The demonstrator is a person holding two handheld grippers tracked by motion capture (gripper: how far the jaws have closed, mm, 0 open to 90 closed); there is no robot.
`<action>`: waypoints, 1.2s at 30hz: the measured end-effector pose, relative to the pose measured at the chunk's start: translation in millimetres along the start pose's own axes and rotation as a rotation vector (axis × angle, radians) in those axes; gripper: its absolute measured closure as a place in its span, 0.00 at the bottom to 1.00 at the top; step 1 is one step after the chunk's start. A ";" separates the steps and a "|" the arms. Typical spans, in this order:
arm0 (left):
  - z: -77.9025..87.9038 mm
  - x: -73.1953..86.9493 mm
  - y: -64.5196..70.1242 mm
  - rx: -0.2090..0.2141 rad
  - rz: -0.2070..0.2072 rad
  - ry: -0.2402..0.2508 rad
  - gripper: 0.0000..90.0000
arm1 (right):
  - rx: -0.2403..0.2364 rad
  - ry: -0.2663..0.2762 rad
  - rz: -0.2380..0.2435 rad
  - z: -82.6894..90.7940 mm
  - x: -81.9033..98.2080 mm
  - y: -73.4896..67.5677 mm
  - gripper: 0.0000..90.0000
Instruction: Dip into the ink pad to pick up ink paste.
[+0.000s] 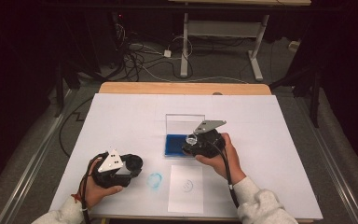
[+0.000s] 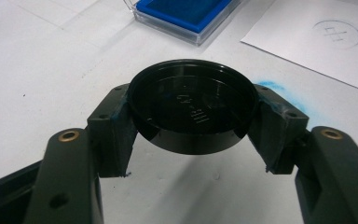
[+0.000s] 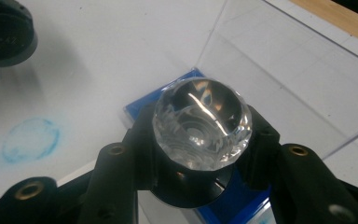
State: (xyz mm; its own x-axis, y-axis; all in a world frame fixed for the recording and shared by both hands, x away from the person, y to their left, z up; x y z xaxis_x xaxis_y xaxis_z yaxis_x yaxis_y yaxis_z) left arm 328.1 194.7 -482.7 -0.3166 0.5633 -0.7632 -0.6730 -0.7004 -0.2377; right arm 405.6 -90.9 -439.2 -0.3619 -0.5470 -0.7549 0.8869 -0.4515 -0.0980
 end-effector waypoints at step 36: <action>-1.3 -2.7 2.3 0.006 0.030 0.022 0.41 | 0.006 0.008 0.017 48.0 21.0 -8.7 0.64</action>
State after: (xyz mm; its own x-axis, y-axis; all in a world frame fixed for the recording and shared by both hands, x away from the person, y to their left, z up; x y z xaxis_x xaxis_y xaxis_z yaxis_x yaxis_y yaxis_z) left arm 328.2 191.0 -482.0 -0.3222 0.5321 -0.7830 -0.6674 -0.7142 -0.2108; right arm 376.5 -132.2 -423.0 -0.3446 -0.5492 -0.7613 0.8910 -0.4466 -0.0811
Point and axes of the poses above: each handheld gripper's, and its own axes: z roughly backward along the jaws, x roughly out of its underside, y roughly to its right, the point moved 4 cm from there along -z, roughly forward along the jaws, and after that the axes turned 13 degrees about -x, right-handed, at the moved point
